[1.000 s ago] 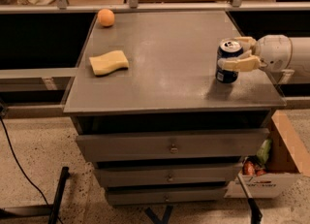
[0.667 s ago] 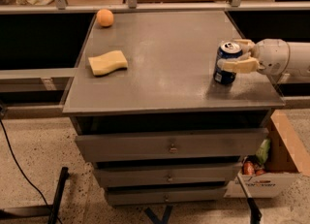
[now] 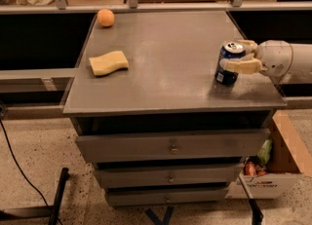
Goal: Place pepsi can upright
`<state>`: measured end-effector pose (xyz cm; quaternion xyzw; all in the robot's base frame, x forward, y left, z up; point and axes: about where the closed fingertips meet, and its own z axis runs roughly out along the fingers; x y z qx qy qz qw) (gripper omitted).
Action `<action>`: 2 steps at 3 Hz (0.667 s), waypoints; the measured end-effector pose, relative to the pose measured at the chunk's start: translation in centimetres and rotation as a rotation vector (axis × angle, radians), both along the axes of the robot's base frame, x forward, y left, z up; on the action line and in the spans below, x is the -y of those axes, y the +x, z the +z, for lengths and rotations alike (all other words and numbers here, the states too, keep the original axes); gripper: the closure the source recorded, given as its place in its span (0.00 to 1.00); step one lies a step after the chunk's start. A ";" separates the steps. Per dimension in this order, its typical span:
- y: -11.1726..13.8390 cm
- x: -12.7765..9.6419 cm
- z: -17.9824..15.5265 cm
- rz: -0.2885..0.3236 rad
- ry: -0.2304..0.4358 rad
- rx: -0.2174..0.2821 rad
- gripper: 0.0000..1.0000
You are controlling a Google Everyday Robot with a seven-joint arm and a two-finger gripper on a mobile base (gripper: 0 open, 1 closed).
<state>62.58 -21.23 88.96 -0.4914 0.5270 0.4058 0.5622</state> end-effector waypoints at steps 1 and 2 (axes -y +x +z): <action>0.0 0.0 0.0 0.000 0.000 0.000 0.11; 0.0 0.6 0.0 -0.016 -0.019 -0.037 0.00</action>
Offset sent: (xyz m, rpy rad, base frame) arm -0.0012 -0.0236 0.0001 -0.0475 0.0896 -0.0470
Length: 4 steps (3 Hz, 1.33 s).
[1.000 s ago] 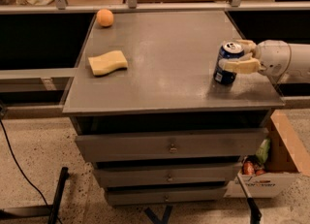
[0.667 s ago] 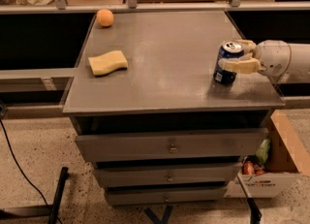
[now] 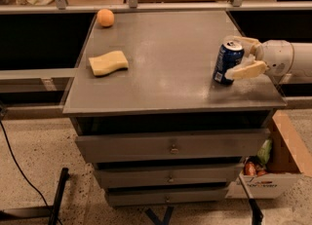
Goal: Place pepsi can upright
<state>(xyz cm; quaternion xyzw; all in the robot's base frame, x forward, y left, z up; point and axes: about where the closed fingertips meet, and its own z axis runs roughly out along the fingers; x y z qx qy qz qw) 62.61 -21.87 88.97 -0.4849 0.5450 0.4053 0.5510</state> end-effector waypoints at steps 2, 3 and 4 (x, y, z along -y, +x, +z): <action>-0.7 1.3 1.2 -0.035 -0.189 -0.096 0.00; -0.9 1.3 2.5 -0.045 -0.307 -0.129 0.00; -0.1 0.3 4.3 -0.079 -0.451 -0.138 0.00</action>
Offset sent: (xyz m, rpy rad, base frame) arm -0.0175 -0.0343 0.0248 -0.3252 0.1545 -0.0731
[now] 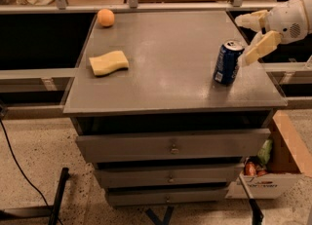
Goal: Place pepsi can upright
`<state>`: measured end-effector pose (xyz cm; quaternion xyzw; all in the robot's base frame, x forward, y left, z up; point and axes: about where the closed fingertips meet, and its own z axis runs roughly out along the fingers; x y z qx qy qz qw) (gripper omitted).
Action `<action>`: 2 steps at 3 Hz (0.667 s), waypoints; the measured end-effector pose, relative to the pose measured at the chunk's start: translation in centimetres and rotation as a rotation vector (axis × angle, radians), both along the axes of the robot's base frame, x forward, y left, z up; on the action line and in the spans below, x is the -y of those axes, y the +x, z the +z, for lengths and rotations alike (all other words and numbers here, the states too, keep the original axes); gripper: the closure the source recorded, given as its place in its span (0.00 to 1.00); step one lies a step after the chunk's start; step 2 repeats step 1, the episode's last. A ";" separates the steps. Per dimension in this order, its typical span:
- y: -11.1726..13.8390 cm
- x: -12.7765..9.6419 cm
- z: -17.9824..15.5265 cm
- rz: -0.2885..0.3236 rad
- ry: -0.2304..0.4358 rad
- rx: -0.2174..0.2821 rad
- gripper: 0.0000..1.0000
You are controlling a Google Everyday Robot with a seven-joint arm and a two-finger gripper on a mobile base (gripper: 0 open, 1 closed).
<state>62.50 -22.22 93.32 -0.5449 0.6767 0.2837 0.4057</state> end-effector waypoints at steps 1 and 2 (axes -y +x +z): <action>0.0 0.0 0.0 0.000 0.000 0.000 0.00; 0.0 0.0 0.0 0.000 0.000 0.000 0.00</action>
Offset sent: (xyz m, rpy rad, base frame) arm 0.0000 0.0000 0.0000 0.0000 0.0000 0.0000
